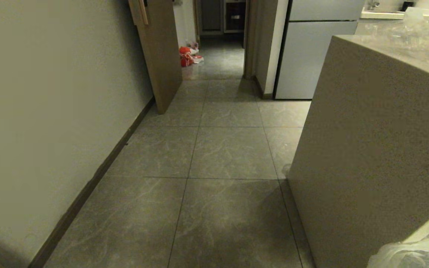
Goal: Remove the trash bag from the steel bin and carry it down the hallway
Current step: Put the trash bag at the door
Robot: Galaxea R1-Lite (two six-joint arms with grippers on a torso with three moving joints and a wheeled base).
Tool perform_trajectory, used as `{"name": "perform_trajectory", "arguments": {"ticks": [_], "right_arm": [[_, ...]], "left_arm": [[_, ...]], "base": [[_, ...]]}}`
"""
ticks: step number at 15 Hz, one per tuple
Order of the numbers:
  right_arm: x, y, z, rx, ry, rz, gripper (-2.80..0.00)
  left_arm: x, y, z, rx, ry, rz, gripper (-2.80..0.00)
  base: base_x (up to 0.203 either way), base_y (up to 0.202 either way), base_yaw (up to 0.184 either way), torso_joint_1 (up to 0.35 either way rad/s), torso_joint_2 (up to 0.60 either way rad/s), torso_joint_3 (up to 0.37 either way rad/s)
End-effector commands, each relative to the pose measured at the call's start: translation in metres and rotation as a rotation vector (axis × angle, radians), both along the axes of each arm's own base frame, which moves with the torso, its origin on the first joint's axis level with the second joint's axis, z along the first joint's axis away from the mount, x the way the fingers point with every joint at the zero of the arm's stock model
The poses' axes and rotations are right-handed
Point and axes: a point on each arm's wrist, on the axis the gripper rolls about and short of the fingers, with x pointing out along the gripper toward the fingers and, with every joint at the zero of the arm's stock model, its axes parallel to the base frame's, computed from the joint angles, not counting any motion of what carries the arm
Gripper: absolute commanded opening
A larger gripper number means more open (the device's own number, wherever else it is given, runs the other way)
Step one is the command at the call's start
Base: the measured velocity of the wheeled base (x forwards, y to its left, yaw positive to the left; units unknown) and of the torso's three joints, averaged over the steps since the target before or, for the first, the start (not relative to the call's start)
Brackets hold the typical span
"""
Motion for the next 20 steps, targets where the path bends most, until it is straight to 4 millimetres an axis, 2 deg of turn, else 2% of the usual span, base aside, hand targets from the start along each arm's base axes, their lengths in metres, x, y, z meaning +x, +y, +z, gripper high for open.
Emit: {"name": "perform_trajectory", "arguments": {"ticks": [1, 6, 13, 20], "right_arm": [[0.0003, 0.0000, -0.0013, 0.000, 0.005, 0.000, -2.80], [0.0003, 0.0000, -0.0013, 0.000, 0.005, 0.001, -2.80], [0.0003, 0.0000, -0.0013, 0.000, 0.005, 0.000, -2.80], [0.0003, 0.0000, -0.0013, 0.000, 0.005, 0.000, -2.80]], "left_arm": [[0.0001, 0.0000, -0.0004, 0.001, 0.002, 0.002, -2.80], [0.0000, 0.0000, -0.0005, 0.002, 0.000, 0.002, -2.80], [0.0001, 0.0000, -0.0004, -0.001, 0.002, 0.003, -2.80], [0.0001, 0.0000, -0.0004, -0.002, 0.002, 0.002, -2.80]], "base": [[0.000, 0.000, 0.000, 0.000, 0.00, 0.000], [0.001, 0.127, 0.001, 0.002, 0.00, 0.002], [0.008, 0.000, 0.000, 0.001, 0.00, 0.000], [0.184, 0.000, 0.001, 0.004, 0.00, 0.005]]}}
